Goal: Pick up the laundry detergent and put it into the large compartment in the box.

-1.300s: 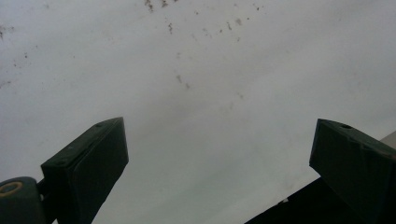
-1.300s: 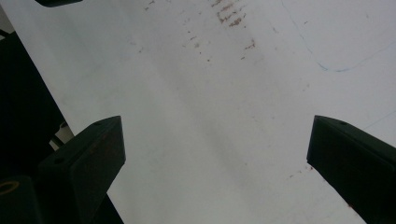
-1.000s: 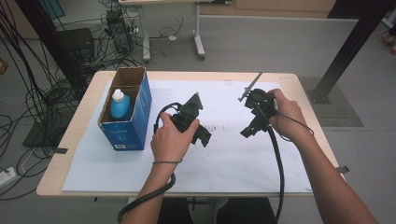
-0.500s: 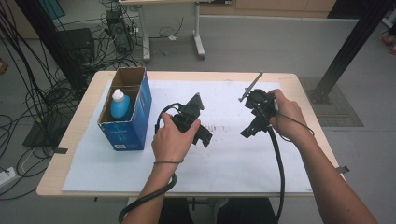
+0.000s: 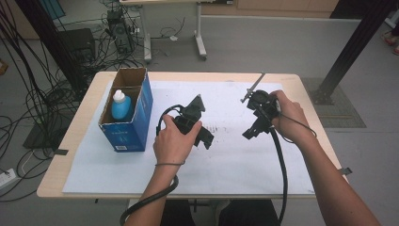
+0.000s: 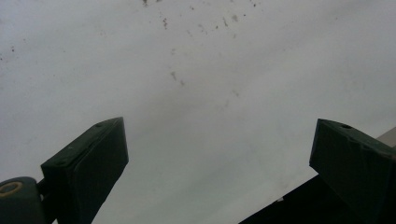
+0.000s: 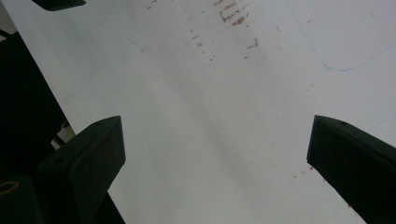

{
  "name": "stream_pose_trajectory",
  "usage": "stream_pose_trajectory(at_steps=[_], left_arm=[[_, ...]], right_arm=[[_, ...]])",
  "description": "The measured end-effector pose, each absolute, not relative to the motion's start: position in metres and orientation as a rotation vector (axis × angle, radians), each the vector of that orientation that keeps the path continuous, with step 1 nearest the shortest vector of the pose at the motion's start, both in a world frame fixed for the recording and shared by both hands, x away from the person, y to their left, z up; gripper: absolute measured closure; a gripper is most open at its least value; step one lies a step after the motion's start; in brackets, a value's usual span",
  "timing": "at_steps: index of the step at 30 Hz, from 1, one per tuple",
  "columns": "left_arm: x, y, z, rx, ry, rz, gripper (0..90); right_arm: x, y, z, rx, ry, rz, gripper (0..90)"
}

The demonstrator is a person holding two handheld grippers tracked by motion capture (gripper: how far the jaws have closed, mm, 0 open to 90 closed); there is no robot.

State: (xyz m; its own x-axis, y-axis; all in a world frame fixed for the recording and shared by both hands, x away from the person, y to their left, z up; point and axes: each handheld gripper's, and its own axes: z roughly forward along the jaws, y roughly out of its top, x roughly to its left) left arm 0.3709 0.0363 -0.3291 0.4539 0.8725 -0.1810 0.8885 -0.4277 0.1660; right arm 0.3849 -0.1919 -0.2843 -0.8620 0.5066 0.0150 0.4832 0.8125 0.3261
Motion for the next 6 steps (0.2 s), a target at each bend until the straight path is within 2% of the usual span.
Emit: stream_pose_trajectory(at_steps=[6], left_arm=[[0.3715, 0.0357, -0.3305, 2.472, 1.527, -0.099, 4.7]], right_arm=[[0.386, -0.1923, -0.2872, 0.799, 2.92, 0.491, 4.2]])
